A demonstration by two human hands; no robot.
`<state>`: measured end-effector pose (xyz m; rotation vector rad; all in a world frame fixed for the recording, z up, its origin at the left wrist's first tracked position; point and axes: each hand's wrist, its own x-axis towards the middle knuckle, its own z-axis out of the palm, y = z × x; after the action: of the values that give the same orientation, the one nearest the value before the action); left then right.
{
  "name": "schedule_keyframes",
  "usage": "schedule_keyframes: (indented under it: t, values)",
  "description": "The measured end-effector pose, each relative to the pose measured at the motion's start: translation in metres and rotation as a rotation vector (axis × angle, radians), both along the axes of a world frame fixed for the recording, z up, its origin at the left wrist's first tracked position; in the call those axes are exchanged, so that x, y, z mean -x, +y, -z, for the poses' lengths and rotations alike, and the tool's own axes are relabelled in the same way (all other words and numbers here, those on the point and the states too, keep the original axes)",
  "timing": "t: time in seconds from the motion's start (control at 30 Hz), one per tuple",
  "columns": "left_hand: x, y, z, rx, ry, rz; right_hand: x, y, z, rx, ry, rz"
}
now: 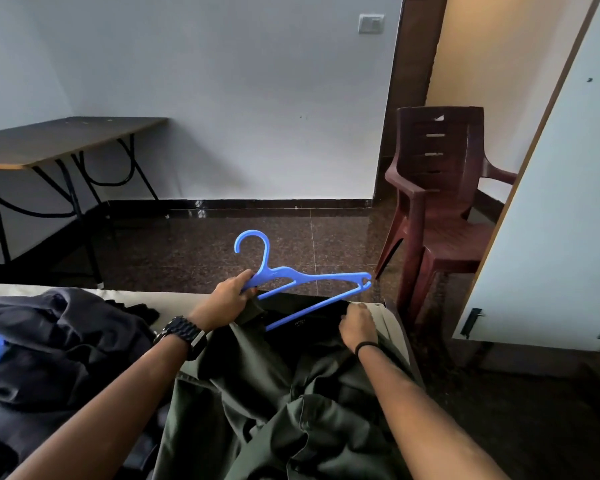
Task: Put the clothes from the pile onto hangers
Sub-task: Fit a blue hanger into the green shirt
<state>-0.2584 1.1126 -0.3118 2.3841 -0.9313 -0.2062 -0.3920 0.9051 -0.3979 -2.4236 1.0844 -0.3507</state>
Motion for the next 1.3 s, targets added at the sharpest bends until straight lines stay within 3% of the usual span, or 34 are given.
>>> schedule_keyframes:
  t: [0.27, 0.47, 0.7, 0.83, 1.03, 1.3]
  values:
    - [-0.003, 0.012, -0.012, -0.100, -0.071, 0.134, 0.033, -0.064, -0.050, -0.376, -0.219, 0.016]
    - [0.008, 0.003, -0.017, -0.212, -0.162, 0.188, 0.039, -0.072, -0.096, -0.223, -0.212, -0.049]
    - [0.041, -0.012, -0.047, -0.084, -0.203, 0.012, 0.039, -0.034, -0.139, 0.018, -0.209, -0.229]
    - [0.058, -0.020, -0.070, 0.026, -0.092, -0.056, 0.044, -0.009, -0.160, 0.081, -0.260, -0.270]
    - [0.059, -0.009, -0.112, 0.255, 0.096, -0.169, 0.072, -0.001, -0.199, 0.017, -0.414, -0.203]
    - [0.093, -0.006, -0.216, 0.516, -0.169, -0.157, 0.106, 0.015, -0.265, 0.004, -0.549, -0.259]
